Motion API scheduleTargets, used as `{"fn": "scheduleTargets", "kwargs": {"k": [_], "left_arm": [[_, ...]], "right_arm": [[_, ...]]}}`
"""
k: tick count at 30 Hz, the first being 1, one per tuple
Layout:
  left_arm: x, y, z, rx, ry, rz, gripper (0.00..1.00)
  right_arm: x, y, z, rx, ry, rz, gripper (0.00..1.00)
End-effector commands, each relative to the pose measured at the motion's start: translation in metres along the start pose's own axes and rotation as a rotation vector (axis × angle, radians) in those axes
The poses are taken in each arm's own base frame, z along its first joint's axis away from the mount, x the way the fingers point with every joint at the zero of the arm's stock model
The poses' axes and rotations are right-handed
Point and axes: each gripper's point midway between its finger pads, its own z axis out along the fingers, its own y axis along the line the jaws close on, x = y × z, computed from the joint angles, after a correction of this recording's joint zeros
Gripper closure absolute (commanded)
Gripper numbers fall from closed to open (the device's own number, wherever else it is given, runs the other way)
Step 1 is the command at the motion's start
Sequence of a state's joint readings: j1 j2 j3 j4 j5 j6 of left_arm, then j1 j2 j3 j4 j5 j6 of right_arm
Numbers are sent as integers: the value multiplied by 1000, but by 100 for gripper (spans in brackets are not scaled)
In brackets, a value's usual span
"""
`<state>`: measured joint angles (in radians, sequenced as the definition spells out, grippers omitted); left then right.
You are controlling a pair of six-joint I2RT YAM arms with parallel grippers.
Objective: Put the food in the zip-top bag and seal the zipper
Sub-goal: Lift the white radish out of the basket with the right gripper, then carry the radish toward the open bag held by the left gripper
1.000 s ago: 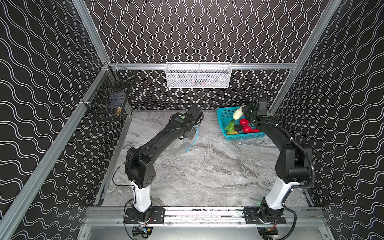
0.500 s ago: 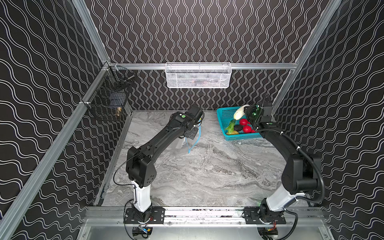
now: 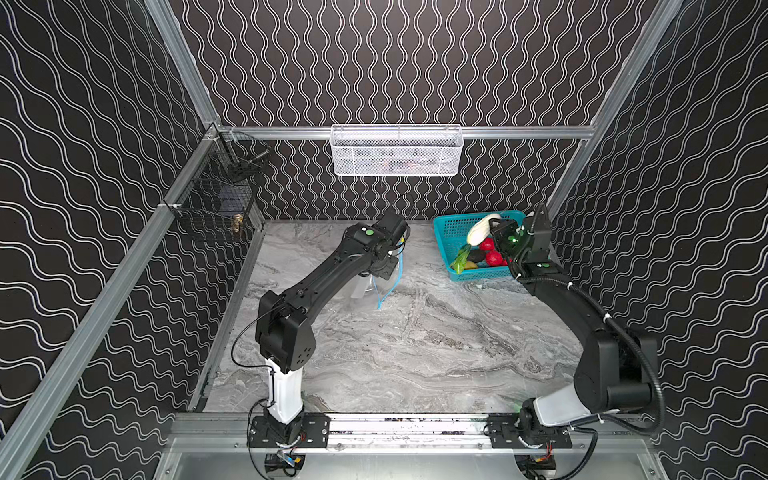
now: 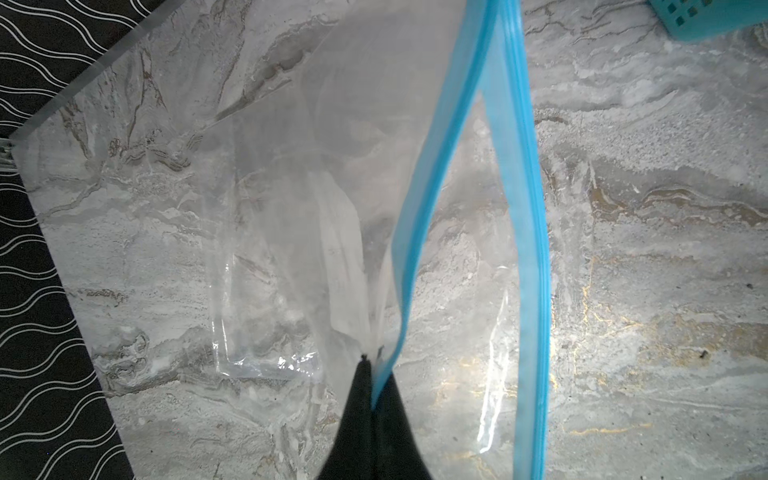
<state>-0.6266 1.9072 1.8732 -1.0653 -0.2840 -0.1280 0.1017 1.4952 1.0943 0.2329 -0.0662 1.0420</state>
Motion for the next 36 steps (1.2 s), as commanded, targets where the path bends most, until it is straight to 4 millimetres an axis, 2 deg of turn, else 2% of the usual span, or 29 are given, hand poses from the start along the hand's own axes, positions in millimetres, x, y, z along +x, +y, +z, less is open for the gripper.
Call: {"fn": "scheduleTargets", "kwargs": {"k": [1, 6, 8, 10, 15, 22, 25, 27, 36], "left_arm": [[-1, 0, -4, 9, -9, -4, 100], [1, -2, -6, 26, -7, -2, 100], [3, -5, -8, 45, -12, -2, 100], [5, -8, -9, 67, -15, 1, 100], [5, -11, -8, 79, -6, 1, 100], [3, -14, -9, 99, -3, -1, 100], [-1, -16, -17, 121, -20, 6, 100], [-3, -15, -21, 123, -30, 5, 100], [-3, -19, -23, 144, -26, 18, 100]], "right_arm": [[1, 31, -11, -124, -19, 16, 95], [12, 49, -27, -196, -35, -27, 95], [18, 42, -32, -204, -42, -18, 95], [25, 45, -38, -244, -49, -14, 95], [56, 70, -46, -352, -41, -40, 97], [90, 100, -49, -488, -34, -52, 97], [96, 102, -47, -501, -41, -53, 98], [107, 107, -50, -524, -36, -50, 98], [124, 130, -55, -632, -55, -38, 100]]}}
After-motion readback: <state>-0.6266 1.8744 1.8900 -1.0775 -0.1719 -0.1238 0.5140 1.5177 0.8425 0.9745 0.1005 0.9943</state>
